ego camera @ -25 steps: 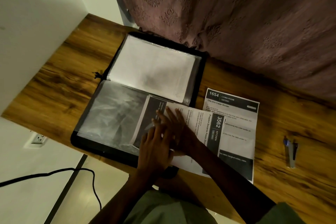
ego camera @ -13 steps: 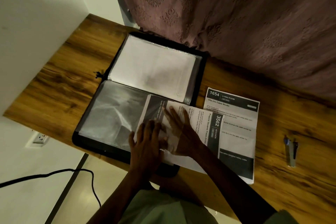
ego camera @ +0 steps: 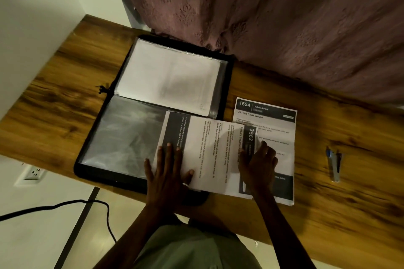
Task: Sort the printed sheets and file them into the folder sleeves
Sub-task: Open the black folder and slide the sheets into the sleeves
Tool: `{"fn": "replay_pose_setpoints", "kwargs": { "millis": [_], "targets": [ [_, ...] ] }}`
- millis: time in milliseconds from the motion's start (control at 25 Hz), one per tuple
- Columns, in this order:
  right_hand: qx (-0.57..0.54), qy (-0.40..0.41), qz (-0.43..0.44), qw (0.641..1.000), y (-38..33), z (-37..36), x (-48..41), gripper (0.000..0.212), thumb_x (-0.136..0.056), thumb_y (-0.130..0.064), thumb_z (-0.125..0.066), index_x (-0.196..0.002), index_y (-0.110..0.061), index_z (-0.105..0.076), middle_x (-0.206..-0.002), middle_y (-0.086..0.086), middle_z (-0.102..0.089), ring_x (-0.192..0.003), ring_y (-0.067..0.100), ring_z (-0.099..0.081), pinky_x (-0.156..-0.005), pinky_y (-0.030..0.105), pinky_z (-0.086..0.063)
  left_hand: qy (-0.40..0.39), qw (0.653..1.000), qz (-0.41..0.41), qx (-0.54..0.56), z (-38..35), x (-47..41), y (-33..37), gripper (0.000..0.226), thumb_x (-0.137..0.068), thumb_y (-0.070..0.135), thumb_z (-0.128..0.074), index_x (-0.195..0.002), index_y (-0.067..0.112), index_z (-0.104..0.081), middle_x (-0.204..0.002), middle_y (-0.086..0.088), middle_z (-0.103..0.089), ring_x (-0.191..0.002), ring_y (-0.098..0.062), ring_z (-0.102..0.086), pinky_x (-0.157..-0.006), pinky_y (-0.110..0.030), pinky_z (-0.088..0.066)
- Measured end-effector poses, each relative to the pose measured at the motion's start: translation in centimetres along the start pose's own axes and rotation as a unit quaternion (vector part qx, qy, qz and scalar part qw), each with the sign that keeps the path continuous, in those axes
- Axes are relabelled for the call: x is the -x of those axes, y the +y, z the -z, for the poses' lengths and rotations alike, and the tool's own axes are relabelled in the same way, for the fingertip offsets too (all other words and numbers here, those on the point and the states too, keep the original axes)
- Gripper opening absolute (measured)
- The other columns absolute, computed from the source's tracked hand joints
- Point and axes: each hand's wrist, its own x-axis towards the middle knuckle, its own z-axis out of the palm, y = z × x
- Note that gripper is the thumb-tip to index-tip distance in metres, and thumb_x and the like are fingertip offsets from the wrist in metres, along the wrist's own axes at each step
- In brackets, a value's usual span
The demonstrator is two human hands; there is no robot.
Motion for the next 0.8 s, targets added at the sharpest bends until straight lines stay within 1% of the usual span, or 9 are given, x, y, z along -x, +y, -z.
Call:
{"fn": "replay_pose_setpoints", "kwargs": {
  "millis": [80, 200, 240, 320, 400, 440, 560, 600, 800],
  "targets": [
    [-0.052, -0.016, -0.028, 0.998, 0.0, 0.5, 0.3, 0.071, -0.086, -0.037, -0.070, -0.139, -0.007, -0.034, -0.131, 0.020, -0.045, -0.120, 0.038, -0.048, -0.093, 0.047, -0.047, -0.009, 1.000, -0.006, -0.006, -0.1, 0.2, 0.0, 0.087, -0.094, 0.073, -0.015, -0.159, 0.015, -0.018, -0.167, -0.014, -0.008, -0.153, -0.033, -0.005, -0.115, -0.069, -0.012],
    [-0.119, -0.044, -0.100, 0.987, -0.3, 1.2, 0.1, 0.070, -0.088, -0.035, -0.070, -0.140, -0.007, -0.033, -0.132, 0.018, -0.047, -0.118, 0.035, -0.054, -0.086, 0.043, -0.052, -0.015, 1.000, -0.010, -0.005, -0.2, 0.6, -0.1, 0.087, -0.094, 0.073, -0.016, -0.159, 0.016, -0.017, -0.167, -0.013, -0.006, -0.153, -0.033, -0.005, -0.113, -0.071, -0.016],
    [-0.140, -0.057, -0.116, 0.982, -0.2, 1.6, -0.1, 0.066, -0.089, -0.035, -0.069, -0.139, -0.007, -0.035, -0.128, 0.014, -0.052, -0.114, 0.033, -0.058, -0.081, 0.040, -0.053, -0.015, 1.000, -0.011, -0.002, -0.2, 0.7, -0.1, 0.087, -0.094, 0.074, -0.016, -0.160, 0.016, -0.015, -0.167, -0.013, -0.005, -0.153, -0.033, -0.005, -0.113, -0.071, -0.016],
    [-0.169, -0.105, -0.121, 0.972, 0.1, 1.9, -0.4, 0.051, -0.095, -0.035, -0.062, -0.134, -0.009, -0.041, -0.112, 0.004, -0.059, -0.097, 0.024, -0.064, -0.067, 0.028, -0.051, -0.011, 1.000, -0.013, 0.001, -0.3, 1.1, -0.2, 0.086, -0.095, 0.074, -0.015, -0.160, 0.018, -0.010, -0.168, -0.011, -0.001, -0.154, -0.033, -0.004, -0.113, -0.072, -0.017],
    [-0.178, -0.145, -0.103, 0.968, 0.3, 2.0, -0.3, 0.037, -0.099, -0.034, -0.054, -0.127, -0.013, -0.046, -0.104, 0.001, -0.061, -0.083, 0.013, -0.061, -0.060, 0.022, -0.046, -0.001, 1.000, -0.013, 0.003, -0.4, 1.4, -0.2, 0.086, -0.095, 0.073, -0.017, -0.160, 0.019, -0.008, -0.168, -0.010, 0.000, -0.154, -0.032, -0.002, -0.113, -0.072, -0.016],
    [-0.191, -0.152, -0.100, 0.965, 0.4, 1.9, -0.2, 0.030, -0.100, -0.033, -0.052, -0.124, -0.014, -0.048, -0.103, 0.000, -0.061, -0.083, 0.012, -0.060, -0.058, 0.021, -0.045, 0.006, 1.000, -0.014, 0.000, -0.3, 1.6, -0.3, 0.085, -0.095, 0.073, -0.018, -0.160, 0.018, -0.007, -0.168, -0.011, -0.001, -0.154, -0.032, -0.001, -0.113, -0.072, -0.016],
    [-0.265, -0.154, -0.122, 0.944, -0.5, 1.5, 0.2, 0.012, -0.100, -0.027, -0.051, -0.111, -0.021, -0.052, -0.098, -0.001, -0.062, -0.095, 0.019, -0.063, -0.062, 0.024, -0.046, 0.021, 0.999, -0.029, -0.005, 0.1, 1.8, -0.4, 0.085, -0.095, 0.070, -0.025, -0.160, 0.016, -0.011, -0.167, -0.012, -0.004, -0.153, -0.035, -0.001, -0.114, -0.071, -0.013],
    [-0.277, -0.162, -0.125, 0.939, -1.1, 1.2, 0.4, 0.010, -0.100, -0.027, -0.050, -0.109, -0.022, -0.053, -0.099, -0.001, -0.063, -0.096, 0.019, -0.063, -0.064, 0.026, -0.047, 0.022, 0.999, -0.041, -0.006, 0.1, 1.9, -0.5, 0.085, -0.095, 0.069, -0.026, -0.160, 0.015, -0.012, -0.167, -0.013, -0.004, -0.153, -0.036, -0.003, -0.114, -0.071, -0.013],
    [-0.290, -0.222, -0.083, 0.927, -5.1, -1.0, 2.0, 0.015, -0.102, -0.032, -0.047, -0.113, -0.024, -0.054, -0.103, 0.000, -0.067, -0.092, 0.016, -0.067, -0.081, 0.042, -0.058, 0.011, 0.998, -0.066, -0.011, 0.0, 2.7, -0.8, 0.082, -0.097, 0.069, -0.023, -0.159, 0.014, -0.020, -0.167, -0.015, -0.008, -0.152, -0.039, -0.010, -0.114, -0.070, -0.017]
  ]
}}
